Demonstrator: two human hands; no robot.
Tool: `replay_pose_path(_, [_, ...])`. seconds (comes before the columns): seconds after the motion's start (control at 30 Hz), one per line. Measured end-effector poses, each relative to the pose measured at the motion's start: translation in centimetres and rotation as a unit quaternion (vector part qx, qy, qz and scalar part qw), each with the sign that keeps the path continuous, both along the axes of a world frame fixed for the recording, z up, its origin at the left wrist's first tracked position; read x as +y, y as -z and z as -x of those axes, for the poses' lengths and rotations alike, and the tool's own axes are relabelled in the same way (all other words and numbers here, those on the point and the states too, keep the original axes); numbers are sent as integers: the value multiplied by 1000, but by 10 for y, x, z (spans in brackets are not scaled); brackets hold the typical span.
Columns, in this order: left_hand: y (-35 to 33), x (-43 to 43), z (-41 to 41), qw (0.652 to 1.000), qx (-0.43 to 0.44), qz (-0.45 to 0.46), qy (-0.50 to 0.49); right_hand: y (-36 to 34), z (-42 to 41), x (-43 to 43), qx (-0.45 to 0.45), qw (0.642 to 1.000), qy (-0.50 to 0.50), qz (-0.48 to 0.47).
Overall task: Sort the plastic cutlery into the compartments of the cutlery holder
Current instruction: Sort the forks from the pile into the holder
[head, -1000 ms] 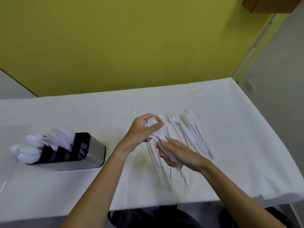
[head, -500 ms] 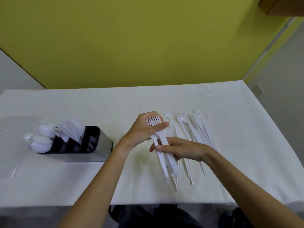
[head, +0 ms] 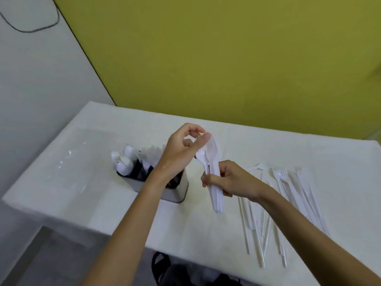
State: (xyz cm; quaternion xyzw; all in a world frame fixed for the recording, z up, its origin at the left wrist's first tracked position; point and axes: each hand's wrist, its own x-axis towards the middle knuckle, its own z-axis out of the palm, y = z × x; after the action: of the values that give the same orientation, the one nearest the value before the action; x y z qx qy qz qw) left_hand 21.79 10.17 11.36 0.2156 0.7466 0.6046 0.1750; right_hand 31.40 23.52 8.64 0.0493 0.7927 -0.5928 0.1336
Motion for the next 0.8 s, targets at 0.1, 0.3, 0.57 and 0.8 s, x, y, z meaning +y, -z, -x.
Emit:
replay_pose_path(0.1, [-10,-38,23,996,29,-19,-82,-1,22,-25,22,998,61,10])
replay_pose_path(0.3, [-1,-117,67,974,54,-34,-220,1,62,-86,81,980,180,30])
replay_pose_path(0.57, [54,-166,103,970,-91,-17,-226,20,91,-149,168,949,264,-43])
replay_pose_path(0.8, [82,-162,98,957,-250,-43,-138,44,93,-179,158,929,289,-170])
